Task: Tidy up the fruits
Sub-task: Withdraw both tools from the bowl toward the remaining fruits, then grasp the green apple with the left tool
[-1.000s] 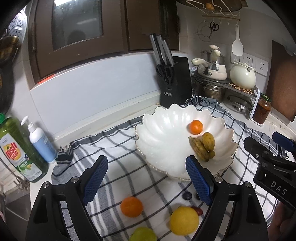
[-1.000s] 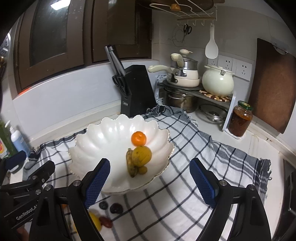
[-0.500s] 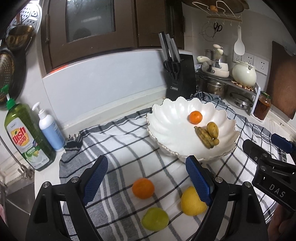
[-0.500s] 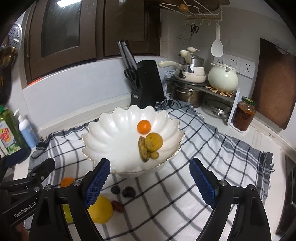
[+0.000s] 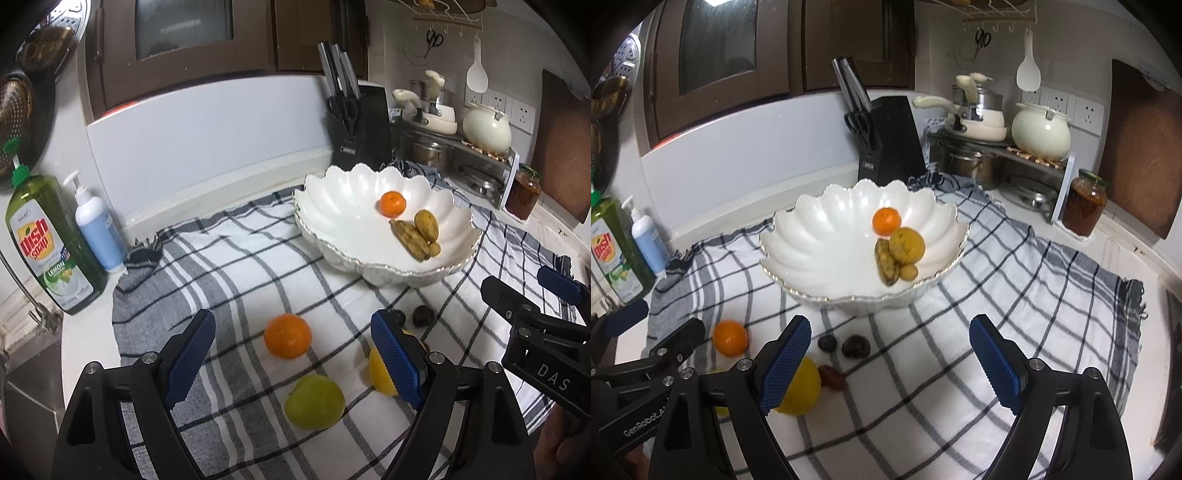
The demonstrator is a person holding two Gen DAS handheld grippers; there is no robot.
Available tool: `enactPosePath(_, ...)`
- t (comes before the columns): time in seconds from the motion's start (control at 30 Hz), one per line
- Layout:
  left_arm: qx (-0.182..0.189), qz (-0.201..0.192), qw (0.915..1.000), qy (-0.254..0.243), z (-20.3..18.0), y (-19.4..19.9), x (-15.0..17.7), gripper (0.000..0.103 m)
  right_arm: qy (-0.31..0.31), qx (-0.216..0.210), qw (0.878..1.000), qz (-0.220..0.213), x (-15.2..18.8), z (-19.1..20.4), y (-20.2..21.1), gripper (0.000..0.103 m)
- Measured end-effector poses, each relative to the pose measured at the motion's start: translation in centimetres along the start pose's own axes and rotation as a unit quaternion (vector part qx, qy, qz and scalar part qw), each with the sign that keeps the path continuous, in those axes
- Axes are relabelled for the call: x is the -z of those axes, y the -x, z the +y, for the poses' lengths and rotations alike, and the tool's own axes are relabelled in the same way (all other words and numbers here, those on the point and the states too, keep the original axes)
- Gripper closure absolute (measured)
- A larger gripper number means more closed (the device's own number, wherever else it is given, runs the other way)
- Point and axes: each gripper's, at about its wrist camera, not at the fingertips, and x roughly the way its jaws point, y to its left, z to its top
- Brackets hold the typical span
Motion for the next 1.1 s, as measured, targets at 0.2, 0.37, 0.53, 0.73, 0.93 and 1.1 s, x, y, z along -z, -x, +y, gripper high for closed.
enactPosePath(0.2,0.002,0.017,0.9999,0.0,-0.1,-1.1,1.4,0.017,0.0,-0.002,1.0,0.015,1.3,0.1,-0.9,0.015)
enactPosePath(0.37,0.002,0.028,0.9996,-0.003,-0.3,-1.9,2.5,0.017,0.001,-0.002,1.0,0.025,2.3,0.0,-1.5,0.015)
enactPosePath(0.53,0.005,0.039,0.9992,-0.001,-0.4,-2.6,3.4,0.017,0.001,-0.003,0.999,0.038,3.3,-0.1,-2.3,0.015)
enactPosePath(0.73,0.009,0.053,0.9986,0.0,-0.5,-3.6,4.4,0.017,0.003,-0.003,0.999,0.05,4.3,-0.2,-3.0,0.015)
enactPosePath(0.93,0.012,0.061,0.9981,-0.003,-0.8,-4.2,4.9,0.023,0.001,-0.003,0.998,0.056,4.8,-0.4,-3.4,0.015)
enactPosePath(1.1,0.018,0.07,0.9973,-0.008,-1.0,-4.8,5.4,0.037,0.003,-0.002,0.998,0.059,4.9,-0.3,-3.6,0.015)
